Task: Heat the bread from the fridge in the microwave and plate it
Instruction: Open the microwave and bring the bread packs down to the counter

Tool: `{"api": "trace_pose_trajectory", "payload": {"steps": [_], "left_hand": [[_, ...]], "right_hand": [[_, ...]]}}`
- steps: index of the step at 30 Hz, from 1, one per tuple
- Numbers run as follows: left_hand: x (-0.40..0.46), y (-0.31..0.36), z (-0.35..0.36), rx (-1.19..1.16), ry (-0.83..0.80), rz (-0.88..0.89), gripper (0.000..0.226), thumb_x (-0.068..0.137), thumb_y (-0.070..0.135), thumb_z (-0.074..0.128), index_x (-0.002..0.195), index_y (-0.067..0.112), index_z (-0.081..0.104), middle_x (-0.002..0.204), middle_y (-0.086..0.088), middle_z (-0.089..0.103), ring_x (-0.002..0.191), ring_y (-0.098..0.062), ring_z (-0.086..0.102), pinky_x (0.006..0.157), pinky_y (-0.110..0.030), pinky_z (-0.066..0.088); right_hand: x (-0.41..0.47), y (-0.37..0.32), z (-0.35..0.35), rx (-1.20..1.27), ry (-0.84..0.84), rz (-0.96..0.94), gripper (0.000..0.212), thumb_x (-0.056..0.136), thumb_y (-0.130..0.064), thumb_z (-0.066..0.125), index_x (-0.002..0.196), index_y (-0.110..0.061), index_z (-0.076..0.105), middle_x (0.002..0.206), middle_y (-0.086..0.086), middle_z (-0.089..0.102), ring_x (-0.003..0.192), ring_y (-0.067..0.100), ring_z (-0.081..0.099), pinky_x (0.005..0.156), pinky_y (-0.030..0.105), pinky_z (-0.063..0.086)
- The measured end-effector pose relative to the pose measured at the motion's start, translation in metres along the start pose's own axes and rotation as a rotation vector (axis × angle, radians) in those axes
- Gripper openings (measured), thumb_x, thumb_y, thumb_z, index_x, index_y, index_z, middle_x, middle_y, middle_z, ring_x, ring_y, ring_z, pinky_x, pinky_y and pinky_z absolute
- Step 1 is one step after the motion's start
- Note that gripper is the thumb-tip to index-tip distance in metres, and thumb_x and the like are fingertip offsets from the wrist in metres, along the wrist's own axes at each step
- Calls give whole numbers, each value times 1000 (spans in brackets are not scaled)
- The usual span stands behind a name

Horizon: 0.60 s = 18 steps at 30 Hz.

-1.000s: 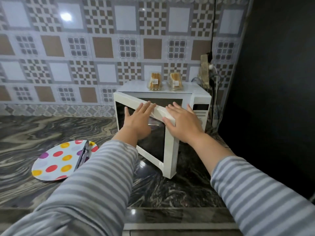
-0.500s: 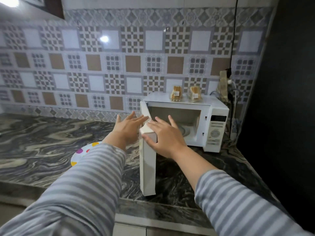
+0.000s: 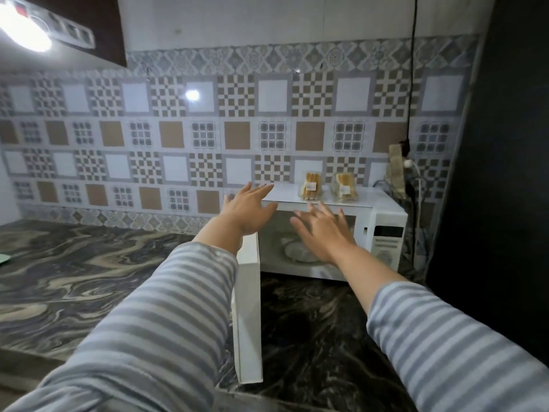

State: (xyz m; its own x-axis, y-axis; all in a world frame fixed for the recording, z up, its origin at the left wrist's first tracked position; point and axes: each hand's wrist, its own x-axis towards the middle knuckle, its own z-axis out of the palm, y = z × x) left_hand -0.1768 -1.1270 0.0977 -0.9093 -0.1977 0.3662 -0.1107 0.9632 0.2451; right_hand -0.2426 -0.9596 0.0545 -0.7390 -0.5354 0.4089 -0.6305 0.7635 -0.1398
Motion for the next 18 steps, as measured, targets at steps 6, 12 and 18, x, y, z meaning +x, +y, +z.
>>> {"api": "trace_pose_trajectory", "payload": {"steps": [6, 12, 18], "left_hand": [[54, 32, 16, -24, -27, 29, 61, 99, 50, 30, 153, 26, 14, 160, 4, 15, 149, -16, -1, 116, -56, 3], [110, 66, 48, -66, -61, 55, 63, 99, 50, 30, 153, 26, 9, 161, 3, 12, 149, -18, 0, 117, -57, 5], [176, 69, 91, -134, -5, -16, 66, 97, 49, 37, 153, 27, 8, 161, 3, 7, 149, -23, 1, 116, -58, 11]], "right_hand": [[37, 48, -22, -25, 8, 159, 61, 97, -60, 11, 147, -31, 32, 161, 0, 14, 149, 20, 3, 118, 51, 0], [68, 105, -16, -37, 13, 239, 59, 98, -57, 20, 149, -28, 27, 160, 0, 17, 147, 27, 10, 118, 51, 9], [133, 161, 9, 89, 24, 255, 67, 91, -61, 35, 149, -31, 22, 154, 5, 31, 140, 35, 27, 112, 52, 27]]}}
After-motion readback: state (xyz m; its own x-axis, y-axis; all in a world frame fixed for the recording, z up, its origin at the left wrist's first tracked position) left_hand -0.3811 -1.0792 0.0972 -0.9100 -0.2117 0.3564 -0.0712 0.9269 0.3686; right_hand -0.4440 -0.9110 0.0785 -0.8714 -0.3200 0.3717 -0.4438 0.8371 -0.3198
